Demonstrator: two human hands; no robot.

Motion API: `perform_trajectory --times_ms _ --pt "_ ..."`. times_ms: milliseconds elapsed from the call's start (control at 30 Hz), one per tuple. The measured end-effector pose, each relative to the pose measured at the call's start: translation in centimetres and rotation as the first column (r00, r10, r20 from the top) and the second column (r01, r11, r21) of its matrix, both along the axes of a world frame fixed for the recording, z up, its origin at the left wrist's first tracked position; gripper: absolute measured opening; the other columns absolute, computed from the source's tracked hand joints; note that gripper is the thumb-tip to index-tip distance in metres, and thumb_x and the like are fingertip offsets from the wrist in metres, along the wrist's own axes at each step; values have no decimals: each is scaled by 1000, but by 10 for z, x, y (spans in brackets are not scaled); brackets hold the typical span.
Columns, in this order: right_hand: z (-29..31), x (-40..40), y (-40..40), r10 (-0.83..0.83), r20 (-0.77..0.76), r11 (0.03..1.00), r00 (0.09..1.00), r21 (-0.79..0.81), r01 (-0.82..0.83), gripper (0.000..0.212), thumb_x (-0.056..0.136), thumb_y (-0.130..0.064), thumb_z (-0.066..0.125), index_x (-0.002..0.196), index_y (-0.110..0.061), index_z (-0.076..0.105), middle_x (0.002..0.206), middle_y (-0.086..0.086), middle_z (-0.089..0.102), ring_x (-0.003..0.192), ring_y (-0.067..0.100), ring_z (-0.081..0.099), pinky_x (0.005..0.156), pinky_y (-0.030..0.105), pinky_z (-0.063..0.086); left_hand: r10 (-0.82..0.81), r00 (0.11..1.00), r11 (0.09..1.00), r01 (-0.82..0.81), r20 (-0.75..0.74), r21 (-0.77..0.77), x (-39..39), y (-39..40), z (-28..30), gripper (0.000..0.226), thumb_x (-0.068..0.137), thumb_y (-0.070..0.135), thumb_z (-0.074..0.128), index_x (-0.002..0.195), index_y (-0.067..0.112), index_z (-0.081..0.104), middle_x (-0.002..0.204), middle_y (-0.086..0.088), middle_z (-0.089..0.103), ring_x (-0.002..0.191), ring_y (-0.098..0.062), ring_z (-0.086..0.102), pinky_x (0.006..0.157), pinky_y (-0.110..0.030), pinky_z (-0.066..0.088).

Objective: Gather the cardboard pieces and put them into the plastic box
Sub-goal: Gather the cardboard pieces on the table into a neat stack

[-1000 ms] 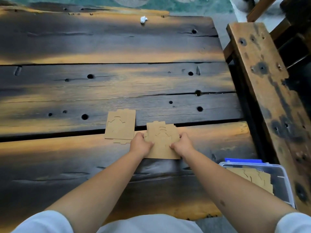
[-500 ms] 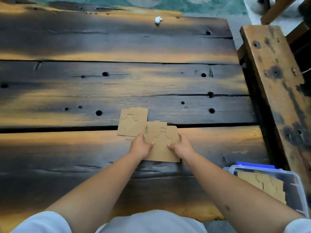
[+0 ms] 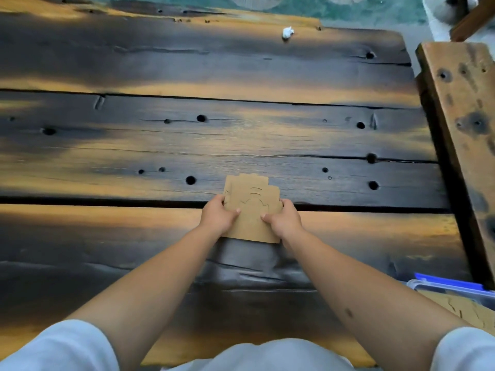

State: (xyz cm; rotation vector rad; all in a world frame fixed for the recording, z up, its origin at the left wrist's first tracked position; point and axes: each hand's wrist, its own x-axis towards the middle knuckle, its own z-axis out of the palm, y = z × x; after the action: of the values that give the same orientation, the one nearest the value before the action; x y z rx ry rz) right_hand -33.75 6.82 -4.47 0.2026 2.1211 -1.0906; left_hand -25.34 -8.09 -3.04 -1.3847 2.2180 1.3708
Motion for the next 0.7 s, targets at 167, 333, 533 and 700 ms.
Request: perform_trajectory --times_ms 167,333,533,700 --pt "-7 -10 -18 16 20 997 1000 75 -18 44 71 -27 81 104 -17 54 109 6 66 99 25 63 89 43 52 -11 996 999 15 83 -38 -12 -18 -9 35 80 28 73 109 12 61 116 -12 63 105 -28 59 93 -37 47" --pt "-10 -16 -31 133 13 959 991 250 -132 48 73 -38 78 108 -14 53 114 9 63 106 30 59 88 38 49 -43 986 996 55 163 -70 -21 -26 -18 38 82 29 71 110 8 56 115 -12 64 108 -30 57 86 -34 45" --pt "-9 -12 -26 39 4 990 999 136 -39 59 72 -29 81 115 -22 42 115 5 62 100 26 60 89 44 51 -15 999 998 17 43 -63 -9 -22 -19 43 78 25 75 112 14 51 117 -9 62 107 -27 56 83 -31 41" --pt "3 4 -1 224 -130 975 966 39 -221 72 74 -21 79 133 -35 38 121 -5 62 106 22 60 92 37 48 -70 994 997 67 -82 -35 15 -3 -8 66 77 14 75 134 19 43 122 -4 62 110 -22 58 85 -22 37"
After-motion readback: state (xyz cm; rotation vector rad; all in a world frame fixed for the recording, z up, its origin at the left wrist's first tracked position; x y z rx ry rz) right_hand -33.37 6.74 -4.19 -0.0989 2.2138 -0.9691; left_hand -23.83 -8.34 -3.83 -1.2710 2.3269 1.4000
